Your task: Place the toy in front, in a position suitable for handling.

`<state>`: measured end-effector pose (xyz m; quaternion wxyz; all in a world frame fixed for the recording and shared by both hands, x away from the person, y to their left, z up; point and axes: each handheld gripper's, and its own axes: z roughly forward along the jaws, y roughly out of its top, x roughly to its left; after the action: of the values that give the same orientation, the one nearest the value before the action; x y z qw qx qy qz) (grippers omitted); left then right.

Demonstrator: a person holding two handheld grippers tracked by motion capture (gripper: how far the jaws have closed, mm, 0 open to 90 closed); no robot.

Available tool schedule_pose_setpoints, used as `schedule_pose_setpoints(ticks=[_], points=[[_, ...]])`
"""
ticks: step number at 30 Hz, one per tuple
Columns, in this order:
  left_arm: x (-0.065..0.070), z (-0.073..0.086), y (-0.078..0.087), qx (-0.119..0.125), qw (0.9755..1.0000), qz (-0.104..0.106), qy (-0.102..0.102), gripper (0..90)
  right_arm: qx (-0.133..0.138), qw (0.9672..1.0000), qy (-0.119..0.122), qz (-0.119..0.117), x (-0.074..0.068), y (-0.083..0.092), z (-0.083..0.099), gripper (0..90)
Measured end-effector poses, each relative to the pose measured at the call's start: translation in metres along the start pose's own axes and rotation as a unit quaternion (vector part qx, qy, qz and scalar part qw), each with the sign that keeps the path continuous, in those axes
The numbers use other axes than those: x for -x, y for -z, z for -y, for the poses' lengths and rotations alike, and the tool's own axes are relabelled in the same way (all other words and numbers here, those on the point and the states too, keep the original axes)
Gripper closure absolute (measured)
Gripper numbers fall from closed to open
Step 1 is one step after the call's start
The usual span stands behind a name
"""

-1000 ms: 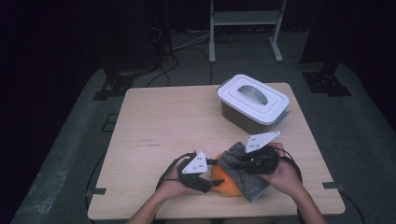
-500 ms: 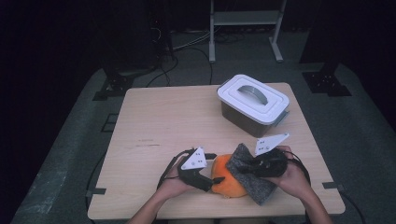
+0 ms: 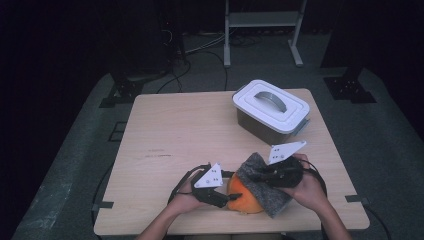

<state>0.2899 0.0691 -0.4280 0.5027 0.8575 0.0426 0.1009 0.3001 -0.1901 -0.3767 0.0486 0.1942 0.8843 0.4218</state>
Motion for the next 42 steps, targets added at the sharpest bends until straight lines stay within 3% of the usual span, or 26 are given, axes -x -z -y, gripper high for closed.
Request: schedule_pose_setpoints(ticks=[2,6,10,15,20,22,24,27,29,31,39,42], points=[[0.002,-0.001,0.0,0.001,1.0,0.002,-0.008,35.9,0.004,0.9999,-0.016,-0.005,0.003,0.005,0.002,78.1],[0.006,-0.004,-0.001,0.006,0.9997,0.003,-0.023,36.3,0.025,0.9997,-0.003,0.0,-0.004,0.005,-0.007,78.1],[0.005,-0.001,0.001,0.003,0.9998,0.003,-0.02,37.0,0.015,0.9999,0.004,0.007,-0.005,-0.004,-0.012,77.6],[0.002,0.002,0.002,0.001,0.9999,0.003,-0.014,37.1,0.007,0.9999,-0.007,0.013,0.004,0.001,-0.003,77.9],[0.0,0.004,0.002,0.006,1.0,0.005,-0.001,36.4,0.003,0.9991,-0.039,0.014,0.016,0.012,0.017,77.9],[0.001,0.002,0.002,0.003,1.0,0.004,-0.007,36.6,0.005,0.999,-0.044,0.008,0.016,0.013,0.02,78.0],[0.002,0.001,0.002,0.001,0.9999,0.003,-0.015,36.6,0.006,0.9992,-0.037,0.011,0.013,0.012,0.017,78.0],[0.004,0.001,0.001,0.012,0.9996,0.007,-0.023,36.6,0.034,0.9992,-0.022,0.0,0.004,0.008,0.003,77.9],[0.005,0.0,0.001,0.008,0.9995,0.004,-0.031,36.6,0.024,0.9996,-0.005,0.013,-0.002,0.001,-0.007,77.8],[0.004,0.002,0.002,0.006,0.9996,0.004,-0.027,36.7,0.016,0.9996,0.001,0.021,-0.003,-0.004,-0.01,77.8],[-0.002,0.008,0.005,0.003,0.9999,0.006,-0.014,36.7,0.016,0.999,-0.036,0.02,0.012,0.005,0.008,77.8],[-0.005,0.011,0.005,0.005,0.9999,0.011,0.001,36.6,0.014,0.9987,-0.047,0.014,0.015,0.01,0.016,77.7]])
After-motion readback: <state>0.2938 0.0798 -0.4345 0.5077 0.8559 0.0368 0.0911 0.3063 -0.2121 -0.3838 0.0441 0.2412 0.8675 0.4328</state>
